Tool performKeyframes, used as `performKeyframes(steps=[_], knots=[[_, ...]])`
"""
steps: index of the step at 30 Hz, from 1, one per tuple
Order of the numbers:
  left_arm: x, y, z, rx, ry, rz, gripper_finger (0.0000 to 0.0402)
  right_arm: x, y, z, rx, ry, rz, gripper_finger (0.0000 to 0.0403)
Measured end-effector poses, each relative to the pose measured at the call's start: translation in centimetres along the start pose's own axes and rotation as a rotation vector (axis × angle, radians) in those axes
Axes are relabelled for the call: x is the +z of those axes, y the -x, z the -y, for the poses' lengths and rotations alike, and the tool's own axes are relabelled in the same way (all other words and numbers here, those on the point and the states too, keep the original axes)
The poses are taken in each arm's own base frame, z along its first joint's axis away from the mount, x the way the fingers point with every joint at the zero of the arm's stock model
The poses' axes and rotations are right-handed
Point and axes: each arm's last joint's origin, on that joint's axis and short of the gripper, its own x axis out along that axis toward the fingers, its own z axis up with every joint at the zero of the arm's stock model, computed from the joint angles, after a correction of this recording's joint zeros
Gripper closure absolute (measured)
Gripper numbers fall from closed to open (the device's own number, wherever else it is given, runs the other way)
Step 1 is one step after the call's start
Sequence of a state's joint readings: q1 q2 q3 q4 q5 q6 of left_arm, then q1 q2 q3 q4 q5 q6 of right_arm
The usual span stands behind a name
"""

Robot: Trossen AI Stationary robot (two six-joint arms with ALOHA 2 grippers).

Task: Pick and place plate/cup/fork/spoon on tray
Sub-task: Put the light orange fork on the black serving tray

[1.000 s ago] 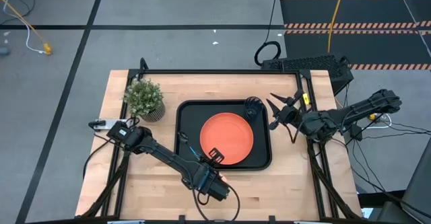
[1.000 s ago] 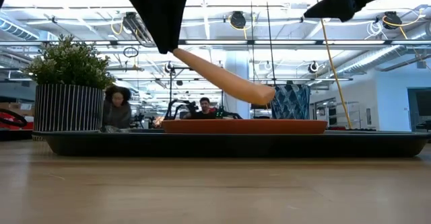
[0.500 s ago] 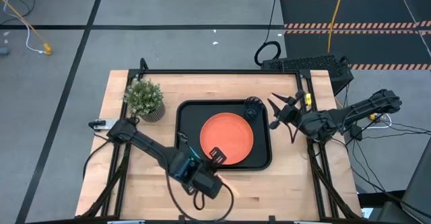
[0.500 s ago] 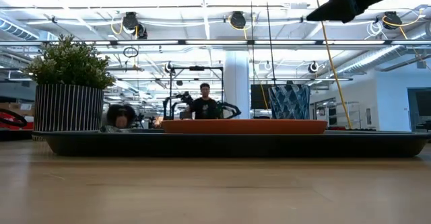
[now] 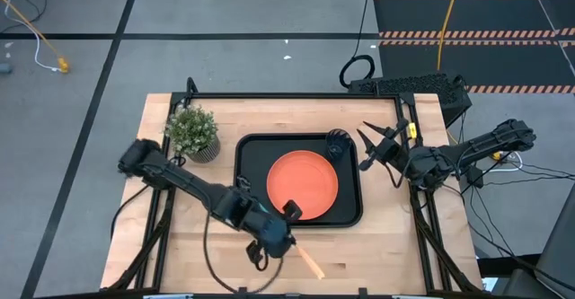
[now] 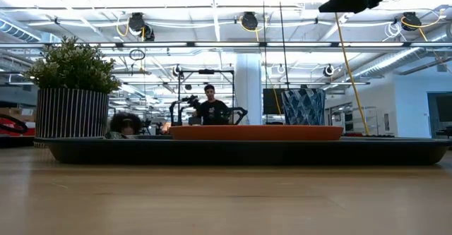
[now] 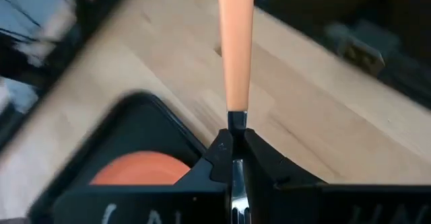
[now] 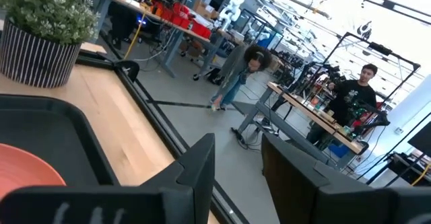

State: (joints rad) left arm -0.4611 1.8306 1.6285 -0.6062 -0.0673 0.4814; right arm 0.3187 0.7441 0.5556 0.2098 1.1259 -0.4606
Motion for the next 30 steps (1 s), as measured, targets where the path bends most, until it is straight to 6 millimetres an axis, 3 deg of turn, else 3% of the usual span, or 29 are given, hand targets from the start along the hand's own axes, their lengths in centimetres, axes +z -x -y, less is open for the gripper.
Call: performKeyframes(steps=[5, 11, 16, 24, 30], knots=[[-2.3, 0.8, 0.6, 0.084, 0.047, 0.171, 0.039, -0.1, 0.0, 0.0, 0.002, 0.007, -0.003, 0.0289], [-8.3, 1.8, 2.1, 0.121, 0.124, 0.004, 0.039, -0.1, 0.0, -0.1, 0.004, 0.017, -0.008, 0.0289], [-11.9, 2.5, 2.9, 0.112, 0.142, -0.056, 0.039, -0.1, 0.0, -0.1, 0.004, 0.016, -0.008, 0.0289], [-14.1, 2.7, 3.2, 0.095, 0.006, -0.122, 0.039, -1.2, 0.1, -0.5, 0.03, 0.025, -0.063, 0.0289], [-15.6, 2.8, 1.9, 0.07, -0.015, -0.177, 0.039, -1.4, 0.1, -0.6, 0.032, -0.016, -0.073, 0.0289]])
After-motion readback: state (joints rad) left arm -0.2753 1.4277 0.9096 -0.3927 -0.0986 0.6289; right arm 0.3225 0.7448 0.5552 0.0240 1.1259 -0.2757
